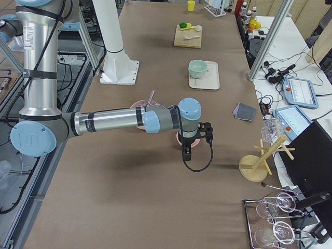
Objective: Stack pink bowl on green and place spoon
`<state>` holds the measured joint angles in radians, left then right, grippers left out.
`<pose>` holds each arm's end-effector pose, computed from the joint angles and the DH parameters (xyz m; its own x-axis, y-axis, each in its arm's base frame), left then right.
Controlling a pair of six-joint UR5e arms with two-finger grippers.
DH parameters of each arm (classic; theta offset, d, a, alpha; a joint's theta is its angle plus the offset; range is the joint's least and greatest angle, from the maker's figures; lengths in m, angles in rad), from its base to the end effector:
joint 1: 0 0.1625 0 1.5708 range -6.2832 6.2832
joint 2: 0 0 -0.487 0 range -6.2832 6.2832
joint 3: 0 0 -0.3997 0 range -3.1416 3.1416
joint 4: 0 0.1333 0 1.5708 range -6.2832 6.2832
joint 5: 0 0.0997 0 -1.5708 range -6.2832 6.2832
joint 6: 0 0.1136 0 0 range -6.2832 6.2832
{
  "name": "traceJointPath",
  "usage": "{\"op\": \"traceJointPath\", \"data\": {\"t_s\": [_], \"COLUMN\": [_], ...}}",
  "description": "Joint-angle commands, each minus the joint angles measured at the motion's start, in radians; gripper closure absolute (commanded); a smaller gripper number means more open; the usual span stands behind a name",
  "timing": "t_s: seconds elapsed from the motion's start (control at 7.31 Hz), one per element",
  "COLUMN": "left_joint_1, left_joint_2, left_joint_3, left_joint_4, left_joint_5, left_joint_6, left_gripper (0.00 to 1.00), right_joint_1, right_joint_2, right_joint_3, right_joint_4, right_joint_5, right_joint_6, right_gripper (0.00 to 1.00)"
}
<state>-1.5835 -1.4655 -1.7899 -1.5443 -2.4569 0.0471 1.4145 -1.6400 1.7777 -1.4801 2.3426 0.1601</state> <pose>-0.0510 -0.4509 0.6643 0.6331 0.1063 -0.7667 -0.0172 0.9922 0.1234 -0.0210 -0.4804 0.6502 0.6988 -0.1107 0.7067 0.0408 0.9925 0.1152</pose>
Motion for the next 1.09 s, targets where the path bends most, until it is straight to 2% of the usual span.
{"op": "traceJointPath", "data": {"t_s": [0.0,0.14,0.41,0.68,0.96], "left_joint_1": [0.0,0.005,0.008,0.01,0.01], "left_joint_2": [0.007,0.001,-0.006,-0.033,-0.039], "left_joint_3": [-0.005,0.036,0.052,0.079,0.072], "left_joint_4": [0.003,-0.002,0.003,0.006,0.0], "left_joint_5": [0.001,0.001,0.004,0.001,0.001], "left_joint_6": [-0.001,0.0,-0.001,-0.003,-0.067], "left_gripper": [0.02,0.02,0.02,0.02,0.02], "right_joint_1": [-0.058,-0.089,-0.176,-0.232,-0.255], "right_joint_2": [0.047,0.084,0.112,0.147,0.164], "right_joint_3": [-0.053,-0.107,-0.243,-0.288,-0.342], "right_joint_4": [0.012,0.07,0.312,0.354,0.359], "right_joint_5": [0.006,0.007,-0.002,-0.012,-0.014], "right_joint_6": [0.024,0.086,0.253,0.354,0.354], "right_gripper": [0.0,0.0,0.0,0.04,0.12]}}
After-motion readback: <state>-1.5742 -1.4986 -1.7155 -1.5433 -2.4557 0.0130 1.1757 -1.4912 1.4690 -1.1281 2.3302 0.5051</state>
